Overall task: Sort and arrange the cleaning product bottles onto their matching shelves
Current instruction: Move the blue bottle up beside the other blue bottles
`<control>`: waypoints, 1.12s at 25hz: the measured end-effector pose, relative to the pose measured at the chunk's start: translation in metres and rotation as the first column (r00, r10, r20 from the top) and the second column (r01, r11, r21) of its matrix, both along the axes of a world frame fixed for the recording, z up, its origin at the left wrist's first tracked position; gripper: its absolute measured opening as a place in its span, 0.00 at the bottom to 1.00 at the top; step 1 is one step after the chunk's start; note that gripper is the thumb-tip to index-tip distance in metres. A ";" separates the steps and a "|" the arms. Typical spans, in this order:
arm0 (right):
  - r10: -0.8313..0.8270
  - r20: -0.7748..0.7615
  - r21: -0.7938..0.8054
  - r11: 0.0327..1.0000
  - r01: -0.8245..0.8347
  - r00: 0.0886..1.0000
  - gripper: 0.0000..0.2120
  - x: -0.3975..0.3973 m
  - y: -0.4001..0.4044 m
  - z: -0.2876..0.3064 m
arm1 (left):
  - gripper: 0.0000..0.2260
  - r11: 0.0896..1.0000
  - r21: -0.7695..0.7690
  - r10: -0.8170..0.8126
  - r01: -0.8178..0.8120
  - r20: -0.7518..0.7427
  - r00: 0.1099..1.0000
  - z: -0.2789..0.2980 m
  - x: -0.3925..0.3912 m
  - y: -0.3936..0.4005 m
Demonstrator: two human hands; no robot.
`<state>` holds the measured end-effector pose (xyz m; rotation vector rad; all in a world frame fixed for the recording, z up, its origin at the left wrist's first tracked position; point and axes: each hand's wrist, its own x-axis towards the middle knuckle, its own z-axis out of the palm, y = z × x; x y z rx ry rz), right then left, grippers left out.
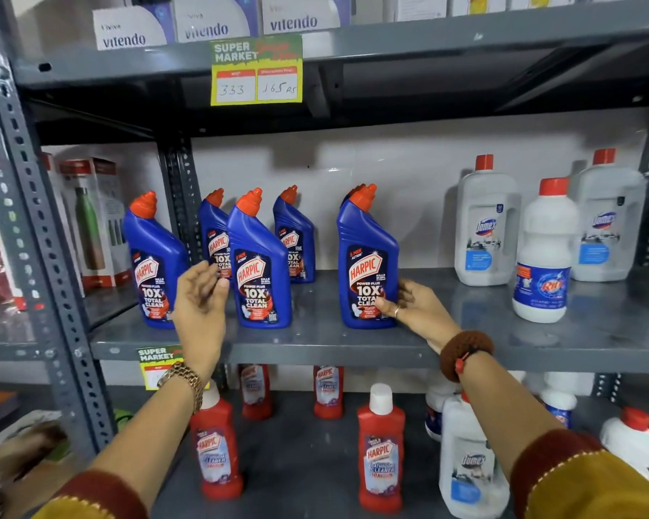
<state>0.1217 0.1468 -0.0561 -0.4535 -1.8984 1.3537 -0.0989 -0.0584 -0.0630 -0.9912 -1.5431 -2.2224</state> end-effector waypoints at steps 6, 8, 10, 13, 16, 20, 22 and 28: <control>-0.008 0.078 0.016 1.000 0.007 0.997 0.24 -0.001 0.000 0.000 | 0.22 0.859 -0.466 -0.190 0.213 0.095 0.977 -0.004 -0.020 0.002; -0.023 0.092 0.012 1.000 0.022 0.995 0.25 -0.001 0.001 -0.001 | 0.22 0.822 -0.539 -0.167 0.183 0.078 0.983 -0.003 -0.021 0.003; -0.035 0.099 0.018 0.999 0.033 0.995 0.25 -0.002 0.002 -0.001 | 0.20 0.807 -0.571 -0.138 0.154 0.071 0.988 -0.002 -0.022 0.003; -0.060 0.119 0.032 0.998 0.057 0.991 0.25 -0.003 0.003 -0.002 | 0.19 0.801 -0.583 -0.119 0.137 0.068 0.990 -0.002 -0.026 0.005; -0.085 0.128 0.062 0.995 0.078 0.988 0.25 -0.004 0.003 -0.002 | 0.19 0.805 -0.580 -0.107 0.126 0.067 0.992 -0.003 -0.027 0.005; -0.116 0.139 0.079 0.991 0.105 0.983 0.26 -0.005 0.004 -0.003 | 0.18 0.809 -0.577 -0.096 0.108 0.052 0.994 -0.004 -0.026 0.006; -0.134 0.152 0.101 0.988 0.120 0.979 0.26 -0.005 0.003 -0.003 | 0.19 0.812 -0.572 -0.102 0.112 0.050 0.994 -0.004 -0.027 0.006; -0.164 0.161 0.153 0.978 0.139 0.973 0.27 -0.006 0.002 -0.004 | 0.20 0.797 -0.595 -0.090 0.100 0.047 0.995 -0.005 -0.029 0.007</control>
